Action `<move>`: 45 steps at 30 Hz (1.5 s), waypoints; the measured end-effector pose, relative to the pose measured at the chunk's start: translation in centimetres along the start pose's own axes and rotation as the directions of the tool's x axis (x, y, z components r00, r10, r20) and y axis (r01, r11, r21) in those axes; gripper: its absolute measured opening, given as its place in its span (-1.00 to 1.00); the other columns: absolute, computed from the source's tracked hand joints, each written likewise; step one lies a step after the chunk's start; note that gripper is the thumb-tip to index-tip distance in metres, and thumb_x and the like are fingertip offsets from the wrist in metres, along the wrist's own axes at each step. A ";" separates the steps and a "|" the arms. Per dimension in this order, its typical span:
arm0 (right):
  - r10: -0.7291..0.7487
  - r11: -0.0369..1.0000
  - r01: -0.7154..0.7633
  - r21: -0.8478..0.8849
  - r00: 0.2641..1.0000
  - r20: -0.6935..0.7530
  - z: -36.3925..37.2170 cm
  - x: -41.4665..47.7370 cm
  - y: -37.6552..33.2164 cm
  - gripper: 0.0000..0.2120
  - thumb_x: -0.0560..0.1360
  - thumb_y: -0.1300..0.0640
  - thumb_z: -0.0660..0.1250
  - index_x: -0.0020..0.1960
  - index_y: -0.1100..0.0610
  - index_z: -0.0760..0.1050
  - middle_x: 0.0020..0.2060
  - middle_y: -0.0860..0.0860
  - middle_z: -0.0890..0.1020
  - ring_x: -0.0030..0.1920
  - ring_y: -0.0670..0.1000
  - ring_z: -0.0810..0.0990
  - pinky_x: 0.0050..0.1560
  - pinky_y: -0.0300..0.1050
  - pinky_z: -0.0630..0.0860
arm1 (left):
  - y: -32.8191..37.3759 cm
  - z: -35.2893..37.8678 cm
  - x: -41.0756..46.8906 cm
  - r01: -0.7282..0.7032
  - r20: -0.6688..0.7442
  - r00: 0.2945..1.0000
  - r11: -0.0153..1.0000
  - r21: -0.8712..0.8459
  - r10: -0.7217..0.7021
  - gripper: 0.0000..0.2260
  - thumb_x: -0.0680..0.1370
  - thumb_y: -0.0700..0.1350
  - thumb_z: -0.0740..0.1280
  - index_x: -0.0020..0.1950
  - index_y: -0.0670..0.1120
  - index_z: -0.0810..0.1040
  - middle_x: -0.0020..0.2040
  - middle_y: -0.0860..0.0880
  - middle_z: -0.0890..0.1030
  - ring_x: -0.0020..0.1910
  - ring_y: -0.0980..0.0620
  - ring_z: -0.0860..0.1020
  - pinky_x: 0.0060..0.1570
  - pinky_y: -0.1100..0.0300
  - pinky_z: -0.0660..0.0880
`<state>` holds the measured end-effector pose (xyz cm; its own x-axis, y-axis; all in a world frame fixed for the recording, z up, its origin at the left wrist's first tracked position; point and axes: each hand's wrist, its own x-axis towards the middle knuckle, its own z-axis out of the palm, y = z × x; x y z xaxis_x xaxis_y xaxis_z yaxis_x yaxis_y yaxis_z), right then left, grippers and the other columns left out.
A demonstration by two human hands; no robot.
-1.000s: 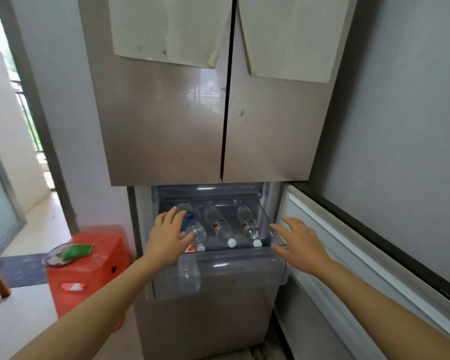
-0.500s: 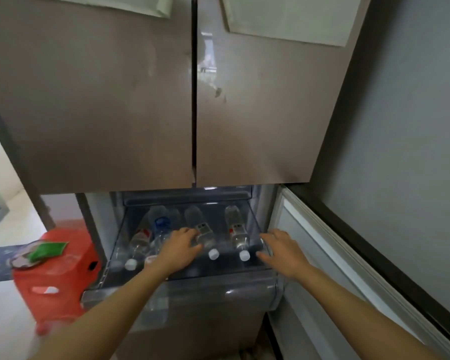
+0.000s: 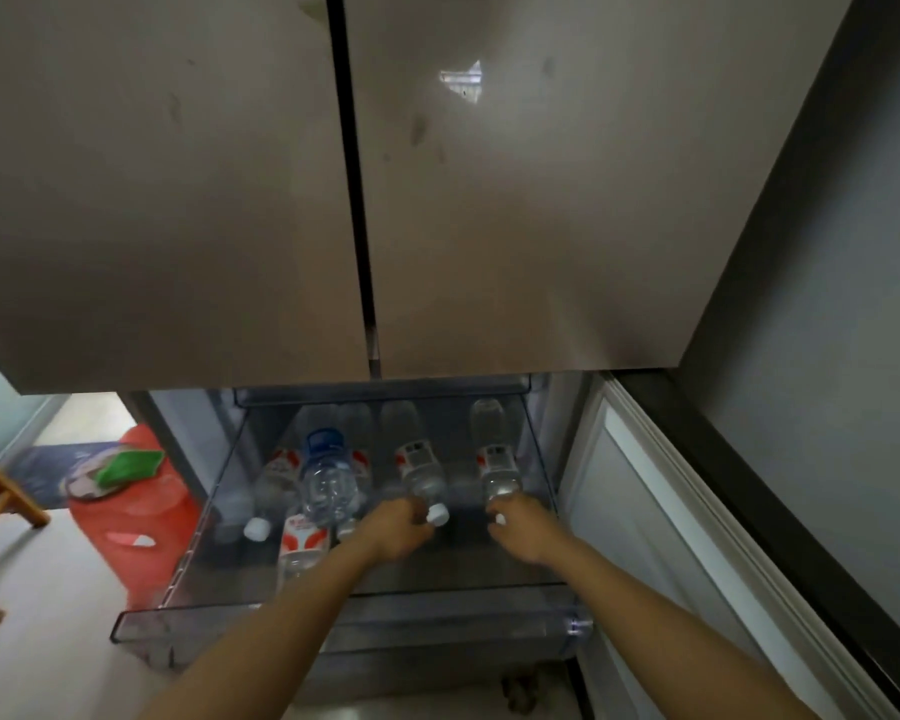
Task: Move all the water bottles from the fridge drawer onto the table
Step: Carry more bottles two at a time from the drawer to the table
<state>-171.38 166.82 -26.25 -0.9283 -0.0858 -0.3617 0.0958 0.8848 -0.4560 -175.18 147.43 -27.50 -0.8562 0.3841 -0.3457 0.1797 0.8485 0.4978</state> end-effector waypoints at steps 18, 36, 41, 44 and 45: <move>0.205 0.964 -0.188 -0.186 0.975 0.080 1.4 5.5 -1.0 -0.62 0.56 0.07 0.16 0.32 0.21 0.36 0.31 0.22 0.38 0.22 0.20 0.44 0.21 -0.06 0.39 | -2.5 1.5 8.5 -0.454 0.199 0.826 0.412 0.790 0.527 -0.67 -0.04 0.17 0.55 -0.35 0.15 0.62 -0.28 0.16 0.65 -0.17 0.09 0.65 -0.26 0.16 0.59; 0.372 0.892 -0.222 -0.394 0.855 0.362 1.6 7.1 -0.6 -0.61 0.56 0.16 0.17 0.36 0.25 0.33 0.16 0.15 0.45 0.19 0.14 0.45 0.27 -0.04 0.36 | -3.6 -0.6 8.0 -0.578 0.320 0.702 0.246 0.778 0.637 -0.75 0.06 0.06 0.57 -0.40 0.08 0.55 -0.48 0.13 0.54 -0.29 0.11 0.56 -0.19 0.21 0.57; 0.351 0.885 -0.164 -0.436 0.850 0.393 1.4 7.4 -0.6 -0.62 0.53 0.20 0.22 0.33 0.28 0.37 0.28 0.21 0.45 0.19 0.17 0.48 0.21 -0.03 0.39 | -3.1 -1.9 7.2 -0.624 0.342 0.634 0.197 0.756 0.694 -0.73 0.05 0.07 0.53 -0.34 0.09 0.57 -0.41 0.16 0.57 -0.28 0.13 0.54 -0.22 0.28 0.51; 0.265 0.910 -0.113 -0.399 0.898 0.350 1.0 7.0 -0.8 -0.66 0.51 0.15 0.28 0.25 0.23 0.46 0.22 0.19 0.51 0.06 0.12 0.49 0.04 -0.10 0.38 | -1.9 -3.7 6.2 -0.640 0.252 0.632 0.311 0.703 0.733 -0.68 0.06 0.05 0.52 -0.24 0.06 0.59 -0.27 0.15 0.61 -0.22 0.11 0.56 -0.27 0.30 0.49; 0.212 0.909 -0.073 -0.411 0.929 0.305 0.7 6.6 -0.7 -0.66 0.48 0.10 0.32 0.22 0.19 0.49 0.19 0.16 0.53 0.08 0.12 0.51 0.01 -0.11 0.39 | -1.7 -4.3 6.1 -0.648 0.209 0.643 0.378 0.662 0.736 -0.68 0.15 0.01 0.50 -0.14 0.02 0.59 -0.15 0.08 0.63 -0.12 0.05 0.56 -0.21 0.24 0.50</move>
<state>-177.32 165.29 -28.85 -0.7324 -0.0318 -0.6801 0.0068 0.9985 -0.0540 -182.81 146.72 -27.03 -0.3171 0.9481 -0.0225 0.9429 0.3127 -0.1144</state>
